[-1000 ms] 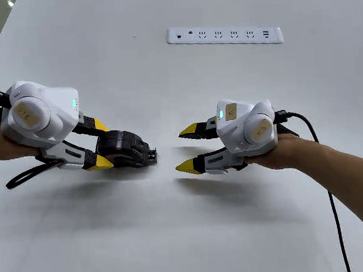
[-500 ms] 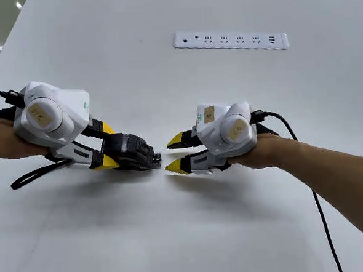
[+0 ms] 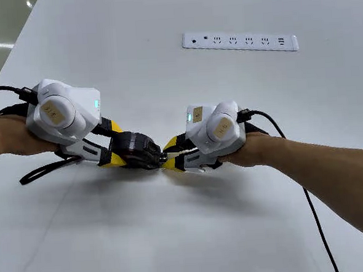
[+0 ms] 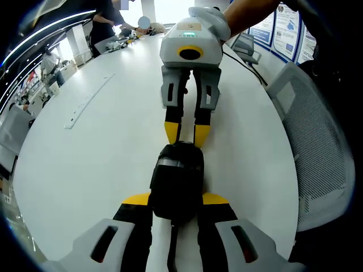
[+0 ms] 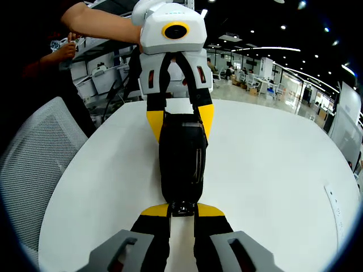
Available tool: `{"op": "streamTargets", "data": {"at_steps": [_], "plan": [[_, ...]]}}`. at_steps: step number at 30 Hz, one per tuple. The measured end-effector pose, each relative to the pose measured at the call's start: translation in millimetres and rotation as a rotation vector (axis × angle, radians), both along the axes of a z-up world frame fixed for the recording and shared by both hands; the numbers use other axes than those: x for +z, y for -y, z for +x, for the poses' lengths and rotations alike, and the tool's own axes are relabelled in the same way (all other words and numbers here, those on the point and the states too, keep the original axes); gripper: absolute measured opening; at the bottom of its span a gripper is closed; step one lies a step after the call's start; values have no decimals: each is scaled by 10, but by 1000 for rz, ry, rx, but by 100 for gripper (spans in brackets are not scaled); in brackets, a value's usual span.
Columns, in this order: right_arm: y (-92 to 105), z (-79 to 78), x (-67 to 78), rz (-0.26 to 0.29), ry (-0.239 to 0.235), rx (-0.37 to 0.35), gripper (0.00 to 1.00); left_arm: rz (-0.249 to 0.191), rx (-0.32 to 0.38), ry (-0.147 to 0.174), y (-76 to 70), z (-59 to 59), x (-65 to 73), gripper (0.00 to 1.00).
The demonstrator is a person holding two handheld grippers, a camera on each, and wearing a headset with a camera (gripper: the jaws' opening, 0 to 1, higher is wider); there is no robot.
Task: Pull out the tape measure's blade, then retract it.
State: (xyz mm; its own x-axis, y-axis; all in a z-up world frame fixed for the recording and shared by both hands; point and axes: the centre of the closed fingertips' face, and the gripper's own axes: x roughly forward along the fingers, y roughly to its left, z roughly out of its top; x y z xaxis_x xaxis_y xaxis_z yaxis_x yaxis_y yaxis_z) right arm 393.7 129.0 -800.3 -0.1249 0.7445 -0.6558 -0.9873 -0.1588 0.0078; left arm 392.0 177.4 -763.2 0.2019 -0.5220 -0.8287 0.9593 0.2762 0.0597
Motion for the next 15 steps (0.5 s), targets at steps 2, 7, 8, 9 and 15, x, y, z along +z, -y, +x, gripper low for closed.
{"op": "streamTargets", "data": {"at_steps": [2, 7, 8, 9, 15], "plan": [[4, -4, -14, -8, 3, 2, 12, 0, 1, -1, 0, 1, 0, 24], [11, -1, -18, -14, 13, 10, 11, -6, 4, -2, -5, 3, -2, 24], [12, -5, -17, -18, 20, 16, 11, -7, 5, -2, -5, 2, -2, 24], [13, -7, -16, -22, 23, 17, 10, -7, 5, -2, -5, 2, -3, 24], [22, -6, -19, -36, 56, 50, 9, -7, 5, -5, -7, 2, -6, 24]]}}
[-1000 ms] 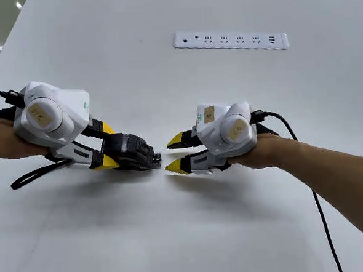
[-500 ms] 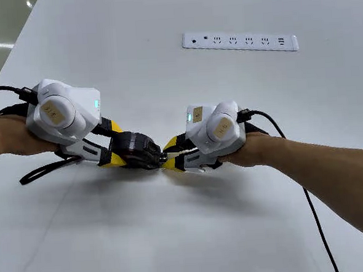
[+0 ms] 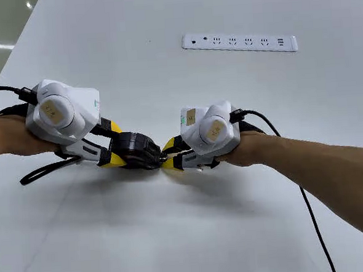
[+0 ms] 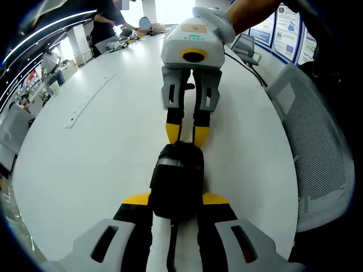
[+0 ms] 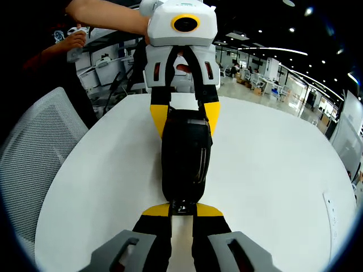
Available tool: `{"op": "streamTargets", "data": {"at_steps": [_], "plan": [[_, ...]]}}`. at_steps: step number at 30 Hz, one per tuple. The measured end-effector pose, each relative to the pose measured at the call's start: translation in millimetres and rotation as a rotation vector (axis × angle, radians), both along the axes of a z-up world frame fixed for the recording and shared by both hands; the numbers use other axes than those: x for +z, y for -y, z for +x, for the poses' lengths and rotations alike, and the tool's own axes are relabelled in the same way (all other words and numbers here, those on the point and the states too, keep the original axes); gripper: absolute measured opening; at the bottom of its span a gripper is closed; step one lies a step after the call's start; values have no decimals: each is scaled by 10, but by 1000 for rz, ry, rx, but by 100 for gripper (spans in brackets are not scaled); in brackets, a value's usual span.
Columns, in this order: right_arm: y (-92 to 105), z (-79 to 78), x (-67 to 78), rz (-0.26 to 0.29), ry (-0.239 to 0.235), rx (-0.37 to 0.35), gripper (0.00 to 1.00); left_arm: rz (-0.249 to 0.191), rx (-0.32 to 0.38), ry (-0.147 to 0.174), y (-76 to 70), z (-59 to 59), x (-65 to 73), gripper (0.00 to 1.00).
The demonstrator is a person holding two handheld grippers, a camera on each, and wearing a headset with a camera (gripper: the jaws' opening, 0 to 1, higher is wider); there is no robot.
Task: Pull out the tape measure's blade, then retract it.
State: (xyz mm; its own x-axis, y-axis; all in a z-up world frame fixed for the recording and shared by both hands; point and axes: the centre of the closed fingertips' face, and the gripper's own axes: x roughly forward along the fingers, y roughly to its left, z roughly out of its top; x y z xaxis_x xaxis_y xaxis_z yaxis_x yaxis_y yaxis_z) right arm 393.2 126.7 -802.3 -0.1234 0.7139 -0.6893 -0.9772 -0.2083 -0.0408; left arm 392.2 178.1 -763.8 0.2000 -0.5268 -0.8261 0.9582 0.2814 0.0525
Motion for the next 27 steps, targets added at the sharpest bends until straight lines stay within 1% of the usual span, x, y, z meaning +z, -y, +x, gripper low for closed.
{"op": "streamTargets", "data": {"at_steps": [3, 8, 14, 27], "plan": [[5, -2, 0, -7, 12, 12, 9, -4, 4, -3, 1, 2, -2, 24], [12, -1, 0, -12, 12, 13, 8, -7, 6, -7, 3, 3, -2, 24], [11, 3, 11, -17, 27, 24, 8, -11, 12, -12, -4, 4, 0, 24], [102, 12, 34, -31, 60, 39, 8, -12, 23, -17, -7, -1, 6, 24]]}}
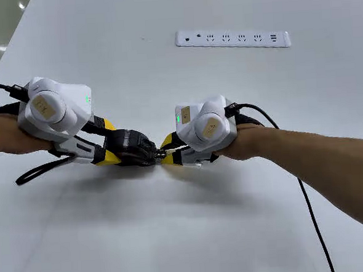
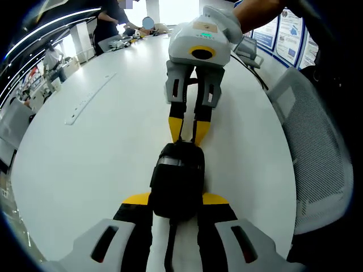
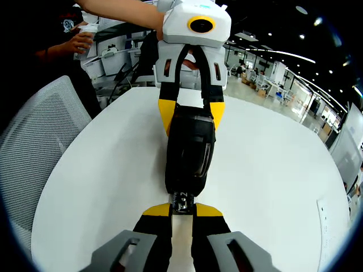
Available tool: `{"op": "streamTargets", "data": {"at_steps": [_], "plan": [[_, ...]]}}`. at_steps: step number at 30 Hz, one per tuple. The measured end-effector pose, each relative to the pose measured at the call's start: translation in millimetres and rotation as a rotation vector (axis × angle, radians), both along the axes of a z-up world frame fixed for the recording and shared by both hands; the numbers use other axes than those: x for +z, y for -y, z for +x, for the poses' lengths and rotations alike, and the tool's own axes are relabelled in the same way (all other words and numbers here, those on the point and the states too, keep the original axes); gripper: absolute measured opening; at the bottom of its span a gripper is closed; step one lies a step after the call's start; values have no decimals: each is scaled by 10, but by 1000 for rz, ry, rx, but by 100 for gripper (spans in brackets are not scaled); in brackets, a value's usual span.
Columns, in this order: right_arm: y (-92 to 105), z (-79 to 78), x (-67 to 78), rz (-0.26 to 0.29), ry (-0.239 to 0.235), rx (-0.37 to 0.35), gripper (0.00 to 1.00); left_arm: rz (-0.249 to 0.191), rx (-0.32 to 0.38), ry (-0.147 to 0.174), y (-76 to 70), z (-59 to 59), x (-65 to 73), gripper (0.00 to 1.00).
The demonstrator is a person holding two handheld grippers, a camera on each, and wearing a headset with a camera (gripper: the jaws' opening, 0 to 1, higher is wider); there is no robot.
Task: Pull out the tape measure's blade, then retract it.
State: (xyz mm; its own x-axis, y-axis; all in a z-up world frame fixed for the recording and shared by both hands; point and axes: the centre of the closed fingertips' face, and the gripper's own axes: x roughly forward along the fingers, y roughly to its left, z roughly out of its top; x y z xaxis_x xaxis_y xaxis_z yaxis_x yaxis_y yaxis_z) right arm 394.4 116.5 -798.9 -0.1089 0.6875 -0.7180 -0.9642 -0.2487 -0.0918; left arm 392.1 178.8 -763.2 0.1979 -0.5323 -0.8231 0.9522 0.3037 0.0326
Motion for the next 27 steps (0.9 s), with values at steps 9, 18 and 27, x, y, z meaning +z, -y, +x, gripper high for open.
{"op": "streamTargets", "data": {"at_steps": [9, 18, 27], "plan": [[86, 22, 7, -10, 10, 5, 8, -1, 9, -4, -8, -3, -1, 24], [180, 39, 5, -17, 12, 6, 8, -1, 12, -8, -7, 0, -6, 24], [256, 48, 3, -21, 13, 8, 8, -1, 16, -9, -10, 3, -12, 24]]}}
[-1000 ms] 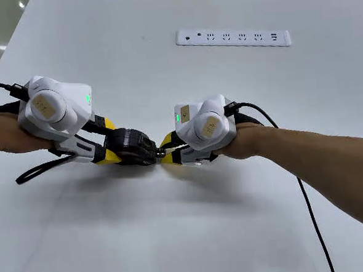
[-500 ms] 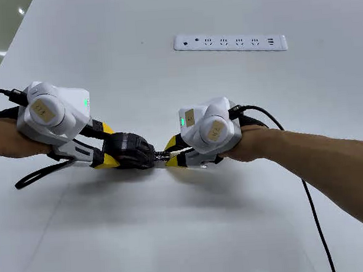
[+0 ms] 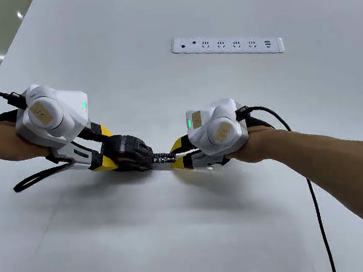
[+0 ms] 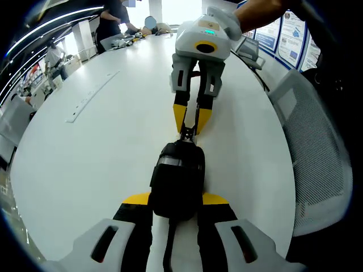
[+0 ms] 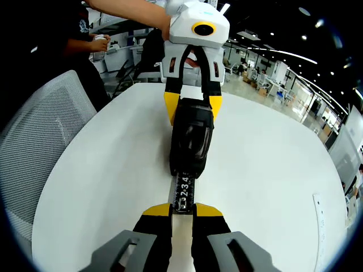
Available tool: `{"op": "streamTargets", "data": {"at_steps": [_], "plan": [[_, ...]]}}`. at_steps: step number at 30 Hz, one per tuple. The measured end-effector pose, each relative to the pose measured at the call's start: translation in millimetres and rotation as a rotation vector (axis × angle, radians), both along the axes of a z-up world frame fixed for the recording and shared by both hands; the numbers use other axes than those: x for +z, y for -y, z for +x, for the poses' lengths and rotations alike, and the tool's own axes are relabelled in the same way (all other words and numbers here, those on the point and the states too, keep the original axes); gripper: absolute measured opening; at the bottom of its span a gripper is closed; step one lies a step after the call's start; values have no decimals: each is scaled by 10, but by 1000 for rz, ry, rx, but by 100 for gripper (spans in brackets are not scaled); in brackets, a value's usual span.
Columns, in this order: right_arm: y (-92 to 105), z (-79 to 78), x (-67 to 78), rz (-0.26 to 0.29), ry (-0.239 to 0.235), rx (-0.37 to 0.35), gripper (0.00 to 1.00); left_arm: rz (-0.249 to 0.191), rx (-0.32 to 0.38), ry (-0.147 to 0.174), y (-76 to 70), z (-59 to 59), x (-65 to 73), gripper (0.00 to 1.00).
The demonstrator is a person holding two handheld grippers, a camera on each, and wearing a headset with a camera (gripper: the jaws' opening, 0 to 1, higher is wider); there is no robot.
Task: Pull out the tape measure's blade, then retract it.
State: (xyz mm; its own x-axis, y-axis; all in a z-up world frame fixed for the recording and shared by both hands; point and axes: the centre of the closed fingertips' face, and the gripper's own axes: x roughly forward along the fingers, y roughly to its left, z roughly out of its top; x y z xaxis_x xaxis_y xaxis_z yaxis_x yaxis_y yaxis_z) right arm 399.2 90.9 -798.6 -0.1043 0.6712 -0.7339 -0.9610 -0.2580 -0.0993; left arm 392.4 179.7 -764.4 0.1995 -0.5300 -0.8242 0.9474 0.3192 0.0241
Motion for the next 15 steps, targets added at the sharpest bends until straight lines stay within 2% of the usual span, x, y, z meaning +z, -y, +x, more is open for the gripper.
{"op": "streamTargets", "data": {"at_steps": [15], "plan": [[190, 16, -2, -11, 14, 4, 8, 2, 6, -1, 10, -2, 3, 24]]}}
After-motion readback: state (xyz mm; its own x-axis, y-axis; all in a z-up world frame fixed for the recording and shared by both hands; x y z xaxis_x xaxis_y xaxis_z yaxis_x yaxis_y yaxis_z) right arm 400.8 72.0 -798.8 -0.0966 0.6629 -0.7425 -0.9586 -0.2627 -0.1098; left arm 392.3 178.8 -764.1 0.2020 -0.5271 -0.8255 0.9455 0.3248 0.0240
